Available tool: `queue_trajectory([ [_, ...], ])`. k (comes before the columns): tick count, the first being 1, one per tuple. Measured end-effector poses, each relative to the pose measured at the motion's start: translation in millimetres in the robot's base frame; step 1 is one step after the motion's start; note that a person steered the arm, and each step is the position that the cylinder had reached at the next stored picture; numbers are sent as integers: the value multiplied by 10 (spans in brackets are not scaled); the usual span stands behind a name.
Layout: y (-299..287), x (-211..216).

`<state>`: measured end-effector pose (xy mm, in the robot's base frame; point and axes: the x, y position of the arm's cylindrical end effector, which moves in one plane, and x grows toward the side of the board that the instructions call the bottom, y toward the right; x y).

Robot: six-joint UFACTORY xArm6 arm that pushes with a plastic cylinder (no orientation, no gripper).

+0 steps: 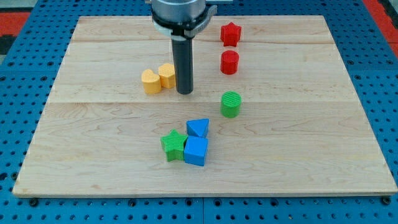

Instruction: Keep the green star at the bottom side of the green circle

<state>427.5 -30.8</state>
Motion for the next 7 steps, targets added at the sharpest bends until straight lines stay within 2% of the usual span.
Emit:
queue_trajectory([
  [1, 197, 507],
  [2, 623, 715],
  [4, 751, 325],
  [6, -393, 612],
  [7, -404, 1274],
])
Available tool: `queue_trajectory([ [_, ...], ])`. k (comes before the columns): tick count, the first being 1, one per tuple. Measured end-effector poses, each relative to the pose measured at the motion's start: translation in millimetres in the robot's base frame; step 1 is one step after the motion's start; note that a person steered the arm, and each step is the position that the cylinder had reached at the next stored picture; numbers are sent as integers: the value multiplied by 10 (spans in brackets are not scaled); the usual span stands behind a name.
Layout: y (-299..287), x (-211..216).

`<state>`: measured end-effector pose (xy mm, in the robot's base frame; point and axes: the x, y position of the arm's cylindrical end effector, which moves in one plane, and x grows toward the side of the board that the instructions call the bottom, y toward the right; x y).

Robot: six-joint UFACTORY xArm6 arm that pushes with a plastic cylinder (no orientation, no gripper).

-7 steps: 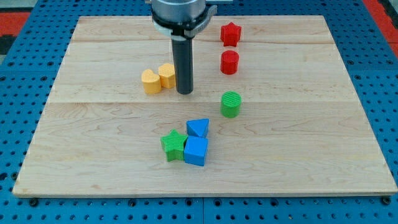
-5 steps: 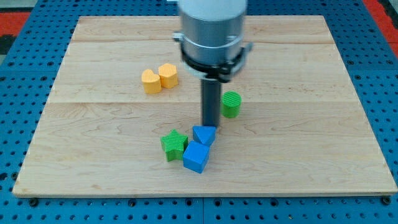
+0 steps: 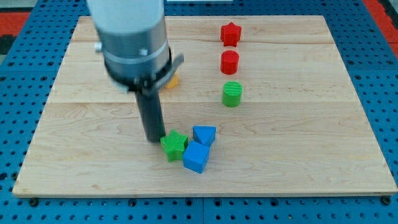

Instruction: Keep the green star at the bottom side of the green circle

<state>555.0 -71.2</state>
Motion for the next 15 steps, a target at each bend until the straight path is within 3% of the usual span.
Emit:
queue_trajectory([
  [1, 1, 377],
  [3, 420, 614],
  [4, 173, 40],
  [5, 126, -267],
  [6, 328, -284],
  [7, -480, -332],
  [9, 53, -597],
  [10, 40, -767],
  [11, 454, -726],
  [12, 433, -722],
  [13, 330, -366],
  [14, 673, 29],
  [15, 806, 49],
])
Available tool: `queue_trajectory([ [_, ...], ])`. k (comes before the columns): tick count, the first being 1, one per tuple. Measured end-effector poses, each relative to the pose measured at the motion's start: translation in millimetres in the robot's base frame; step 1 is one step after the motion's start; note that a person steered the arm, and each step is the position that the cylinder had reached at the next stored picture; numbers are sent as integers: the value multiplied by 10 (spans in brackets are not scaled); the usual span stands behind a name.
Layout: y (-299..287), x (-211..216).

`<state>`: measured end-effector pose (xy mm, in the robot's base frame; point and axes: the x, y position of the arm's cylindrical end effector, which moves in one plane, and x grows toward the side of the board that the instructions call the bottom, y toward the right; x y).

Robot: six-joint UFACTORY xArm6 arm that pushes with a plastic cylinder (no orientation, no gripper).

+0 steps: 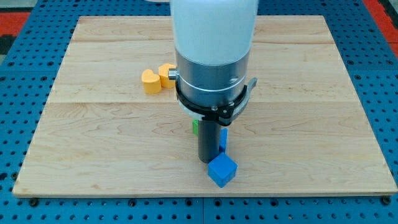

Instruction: Keep the green star at the bottom side of the green circle

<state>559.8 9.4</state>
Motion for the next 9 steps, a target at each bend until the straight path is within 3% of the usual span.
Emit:
queue_trajectory([
  [3, -1089, -232],
  [5, -1448, -270],
  [8, -1232, -434],
  [9, -491, -404],
])
